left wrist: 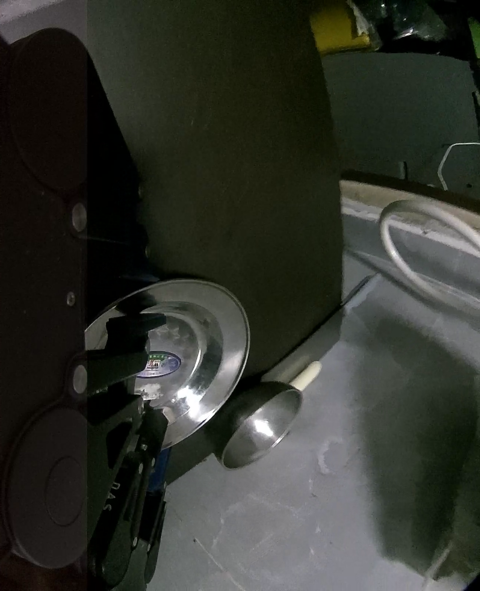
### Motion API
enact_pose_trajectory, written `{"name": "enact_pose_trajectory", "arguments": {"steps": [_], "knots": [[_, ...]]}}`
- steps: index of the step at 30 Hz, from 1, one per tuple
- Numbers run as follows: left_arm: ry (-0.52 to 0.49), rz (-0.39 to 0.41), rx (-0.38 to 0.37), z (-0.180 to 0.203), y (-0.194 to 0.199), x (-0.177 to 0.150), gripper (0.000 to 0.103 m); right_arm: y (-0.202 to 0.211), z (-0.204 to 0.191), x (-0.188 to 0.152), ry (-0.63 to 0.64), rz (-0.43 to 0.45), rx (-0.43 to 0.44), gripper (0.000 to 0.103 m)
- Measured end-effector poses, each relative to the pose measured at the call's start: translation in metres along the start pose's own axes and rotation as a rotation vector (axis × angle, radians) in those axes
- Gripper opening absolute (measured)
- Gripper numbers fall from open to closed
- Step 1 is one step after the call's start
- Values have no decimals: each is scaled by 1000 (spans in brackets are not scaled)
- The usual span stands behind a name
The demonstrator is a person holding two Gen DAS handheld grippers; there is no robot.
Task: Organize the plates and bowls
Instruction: 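Lower the labeled plate onto the plate stack and open left gripper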
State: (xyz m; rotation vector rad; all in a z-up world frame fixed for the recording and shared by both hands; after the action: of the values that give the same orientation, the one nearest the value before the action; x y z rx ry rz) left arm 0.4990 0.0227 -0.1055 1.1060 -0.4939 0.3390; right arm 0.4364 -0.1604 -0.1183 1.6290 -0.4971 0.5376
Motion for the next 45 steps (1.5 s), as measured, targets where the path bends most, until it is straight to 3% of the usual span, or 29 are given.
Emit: {"name": "enact_pose_trajectory", "arguments": {"steps": [11, 21, 34, 45], "knots": [[-16, 99, 54, -13, 80, -27, 19, 59, -40, -15, 48, 86, 107, 27], [-4, 64, 147, -17, 131, -93, 20, 90, -70, -69, 97, 52, 191, 27], [6, -3, 227, -12, 144, -145, 23, 105, -79, -113, 95, -1, 226, 27], [-69, -33, 292, 0, 133, -153, 30, 106, -84, -126, 124, -3, 200, 28]]}}
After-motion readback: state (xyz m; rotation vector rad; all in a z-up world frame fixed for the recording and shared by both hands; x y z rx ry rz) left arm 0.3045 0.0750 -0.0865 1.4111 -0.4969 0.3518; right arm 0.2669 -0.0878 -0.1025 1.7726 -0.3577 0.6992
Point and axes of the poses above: each gripper's, at about its wrist camera, not at the fingertips, and y roughly against the way its jaws point, z to its right, x to its top, the point moved 3 cm from there along -y, roughly the way its jaws point, and after that the axes turned 6 degrees about -z, right-handed, at the moved point
